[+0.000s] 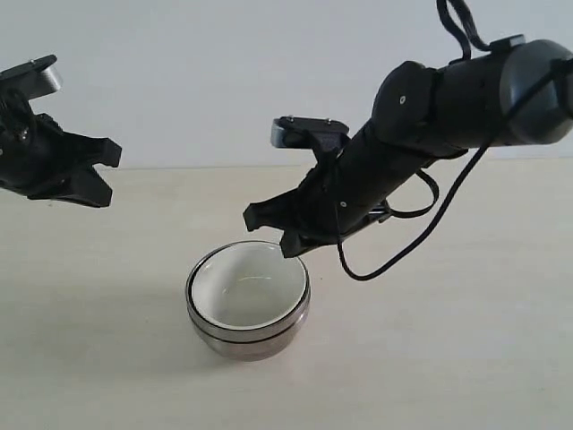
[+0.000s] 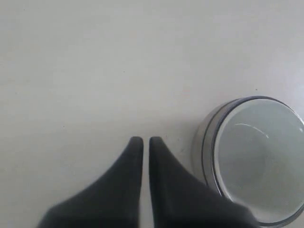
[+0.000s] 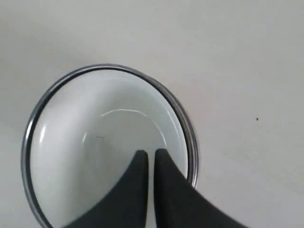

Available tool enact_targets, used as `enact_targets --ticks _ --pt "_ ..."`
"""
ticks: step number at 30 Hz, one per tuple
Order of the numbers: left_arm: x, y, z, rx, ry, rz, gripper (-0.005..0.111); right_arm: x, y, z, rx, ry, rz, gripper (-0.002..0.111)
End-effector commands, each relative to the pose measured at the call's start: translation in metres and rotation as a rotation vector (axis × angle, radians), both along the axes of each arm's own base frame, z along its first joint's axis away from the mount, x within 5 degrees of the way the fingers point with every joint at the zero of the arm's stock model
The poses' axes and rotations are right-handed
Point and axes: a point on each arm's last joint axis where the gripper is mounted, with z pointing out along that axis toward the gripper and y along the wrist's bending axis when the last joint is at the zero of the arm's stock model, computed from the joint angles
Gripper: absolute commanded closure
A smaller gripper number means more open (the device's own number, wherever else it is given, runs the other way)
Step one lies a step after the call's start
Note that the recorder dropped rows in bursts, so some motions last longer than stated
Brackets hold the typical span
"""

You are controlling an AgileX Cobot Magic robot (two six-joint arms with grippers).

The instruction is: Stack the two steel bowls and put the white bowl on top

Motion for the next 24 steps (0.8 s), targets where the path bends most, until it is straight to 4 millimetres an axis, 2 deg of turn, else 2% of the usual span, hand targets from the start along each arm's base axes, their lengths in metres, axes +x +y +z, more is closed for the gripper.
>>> enact_targets --ticks 1,6,11,16,24 --pt "-0.003 0.001 0.008 -0.023 -0.045 0.018 0.102 -0.006 -0.005 0.028 0.021 -0.066 0.007 0.108" --pt "-0.020 0.005 0.024 -0.026 -0.148 0.041 0.102 -0.013 -0.014 0.045 0.029 -0.115 -0.035 0.108" --pt "-0.049 0.009 0.034 -0.065 -0.215 0.088 0.102 -0.032 -0.032 0.045 0.065 -0.202 -0.113 0.108" --pt "-0.083 0.010 0.028 -0.133 -0.239 0.114 0.102 -0.064 -0.056 0.036 0.058 -0.226 -0.143 0.108" --pt "-0.150 0.013 0.021 -0.284 -0.387 0.152 0.102 -0.124 -0.097 0.051 0.138 -0.357 -0.194 0.108"
